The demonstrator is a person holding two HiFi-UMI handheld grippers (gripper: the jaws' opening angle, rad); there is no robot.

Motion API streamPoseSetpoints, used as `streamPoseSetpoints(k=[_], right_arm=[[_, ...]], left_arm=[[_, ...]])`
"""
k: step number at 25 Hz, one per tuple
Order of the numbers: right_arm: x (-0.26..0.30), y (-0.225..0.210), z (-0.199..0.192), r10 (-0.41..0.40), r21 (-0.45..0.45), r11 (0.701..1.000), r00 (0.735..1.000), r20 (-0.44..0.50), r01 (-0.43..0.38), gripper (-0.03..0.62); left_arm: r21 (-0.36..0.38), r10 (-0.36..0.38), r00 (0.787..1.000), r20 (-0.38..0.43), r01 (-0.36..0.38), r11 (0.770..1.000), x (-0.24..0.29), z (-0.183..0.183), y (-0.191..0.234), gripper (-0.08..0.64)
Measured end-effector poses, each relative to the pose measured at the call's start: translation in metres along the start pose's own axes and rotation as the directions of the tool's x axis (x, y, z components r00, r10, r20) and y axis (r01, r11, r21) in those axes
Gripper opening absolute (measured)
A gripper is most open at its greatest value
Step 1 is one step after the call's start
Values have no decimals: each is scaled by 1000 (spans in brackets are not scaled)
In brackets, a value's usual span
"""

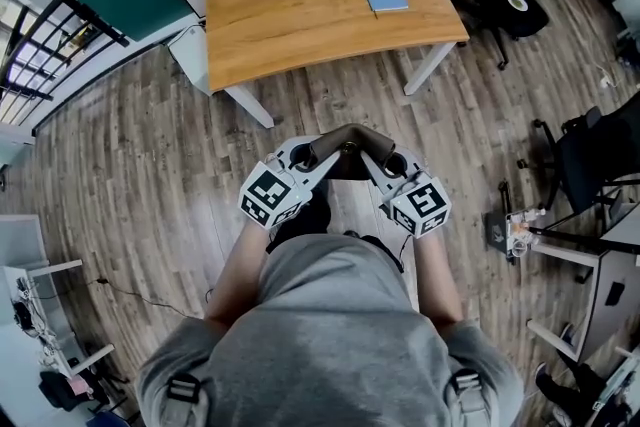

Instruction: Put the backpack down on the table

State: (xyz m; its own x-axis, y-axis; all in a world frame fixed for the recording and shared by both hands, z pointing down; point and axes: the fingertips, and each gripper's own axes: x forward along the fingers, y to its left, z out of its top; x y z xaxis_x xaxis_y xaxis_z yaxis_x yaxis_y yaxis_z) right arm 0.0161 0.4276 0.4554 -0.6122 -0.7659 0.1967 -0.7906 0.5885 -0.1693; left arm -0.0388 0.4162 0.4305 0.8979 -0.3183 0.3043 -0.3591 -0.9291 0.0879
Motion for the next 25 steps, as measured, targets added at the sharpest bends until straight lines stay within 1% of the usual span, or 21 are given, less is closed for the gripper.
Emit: streamPoseSetpoints(k=[8, 12, 20, 25], right_arm=[[52, -28, 9, -33, 0, 999, 999, -24, 33, 63], [70, -41, 15, -61, 10, 998, 998, -26, 61, 63], [91, -59, 22, -124, 16, 992, 992, -30, 125, 63], [101, -71, 26, -161, 21, 987, 987, -24, 161, 63]], left_arm=[[-14, -33, 999, -9, 33, 999, 13, 2, 59, 81], [-6, -56, 998, -14, 56, 998, 21, 7, 83, 80], [6, -115, 993, -15, 115, 993, 34, 12, 111, 80], [26, -149, 989, -15, 150, 988, 43, 17, 126, 80]])
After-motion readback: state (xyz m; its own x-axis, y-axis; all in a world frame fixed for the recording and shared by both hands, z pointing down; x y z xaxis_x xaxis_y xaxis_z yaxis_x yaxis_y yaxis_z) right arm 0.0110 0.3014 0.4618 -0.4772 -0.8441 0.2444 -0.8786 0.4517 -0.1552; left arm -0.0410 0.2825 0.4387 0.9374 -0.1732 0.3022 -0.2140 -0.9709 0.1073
